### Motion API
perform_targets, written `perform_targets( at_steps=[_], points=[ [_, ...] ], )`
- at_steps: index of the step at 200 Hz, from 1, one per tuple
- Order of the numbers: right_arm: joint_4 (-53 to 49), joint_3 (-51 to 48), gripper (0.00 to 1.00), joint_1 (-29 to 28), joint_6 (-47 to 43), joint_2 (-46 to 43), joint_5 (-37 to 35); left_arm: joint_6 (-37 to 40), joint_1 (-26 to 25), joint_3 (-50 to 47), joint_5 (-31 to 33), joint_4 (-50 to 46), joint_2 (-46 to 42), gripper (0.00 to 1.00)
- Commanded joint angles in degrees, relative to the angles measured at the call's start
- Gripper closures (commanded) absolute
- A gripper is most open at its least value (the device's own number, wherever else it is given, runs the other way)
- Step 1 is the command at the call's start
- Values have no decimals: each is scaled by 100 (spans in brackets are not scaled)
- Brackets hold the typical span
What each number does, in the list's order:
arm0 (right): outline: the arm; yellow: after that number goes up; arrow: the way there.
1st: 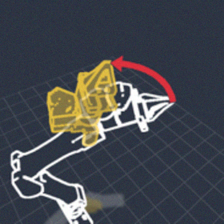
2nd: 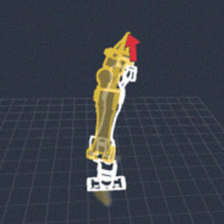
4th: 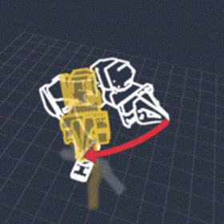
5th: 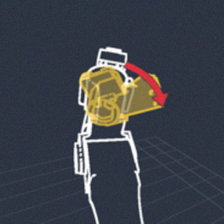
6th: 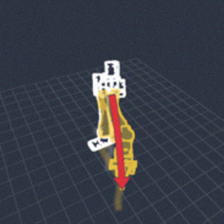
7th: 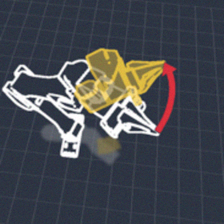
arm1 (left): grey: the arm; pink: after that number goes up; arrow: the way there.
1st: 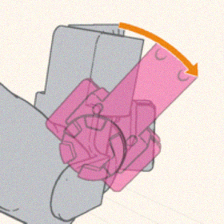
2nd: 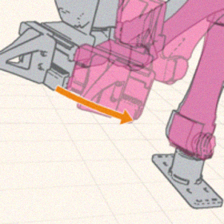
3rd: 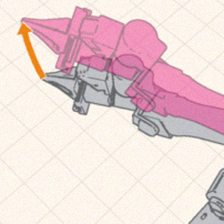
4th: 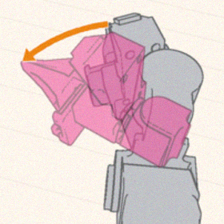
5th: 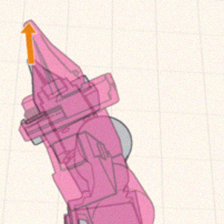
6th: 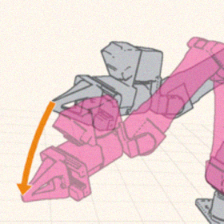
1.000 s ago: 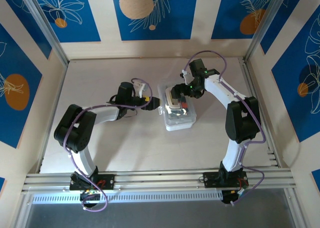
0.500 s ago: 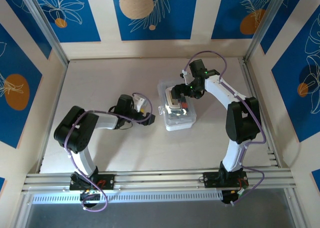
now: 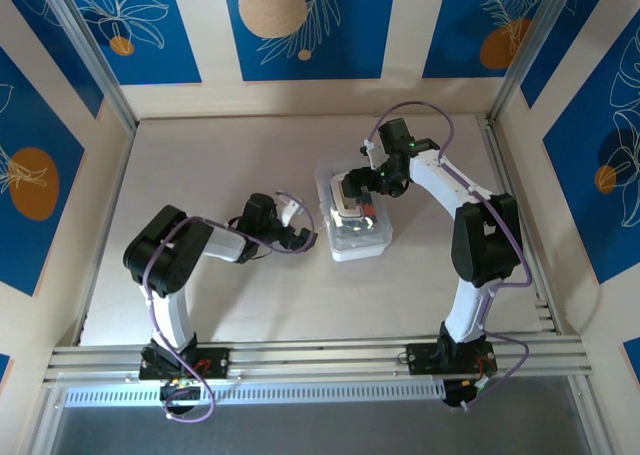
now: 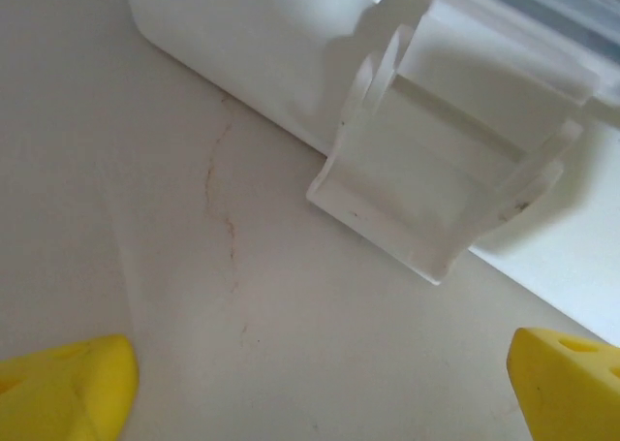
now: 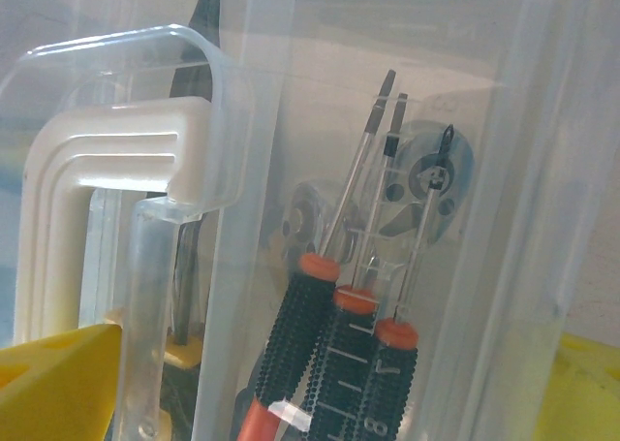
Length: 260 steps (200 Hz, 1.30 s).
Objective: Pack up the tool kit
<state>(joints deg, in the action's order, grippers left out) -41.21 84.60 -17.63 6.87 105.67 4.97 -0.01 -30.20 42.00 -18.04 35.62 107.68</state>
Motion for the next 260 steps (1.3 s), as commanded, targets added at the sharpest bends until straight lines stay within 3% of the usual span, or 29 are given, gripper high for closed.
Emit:
perform_targets(
  at_steps=[1, 91, 151, 260],
  points=[
    [-464, 50, 2, -199, -22, 195, 628, 164, -183, 318, -250, -86, 442, 0],
    [-520, 212, 2, -191, -46, 344, 612, 512, -432, 763, -292, -621, 670, 0],
    [-565, 215, 2, -169, -77, 349, 607, -95, -383, 1262, 1035, -1491, 890, 0],
    [-477, 97, 1, -145, -54, 323, 664, -175, -249, 887, 1764, -2115, -107, 0]
  ],
)
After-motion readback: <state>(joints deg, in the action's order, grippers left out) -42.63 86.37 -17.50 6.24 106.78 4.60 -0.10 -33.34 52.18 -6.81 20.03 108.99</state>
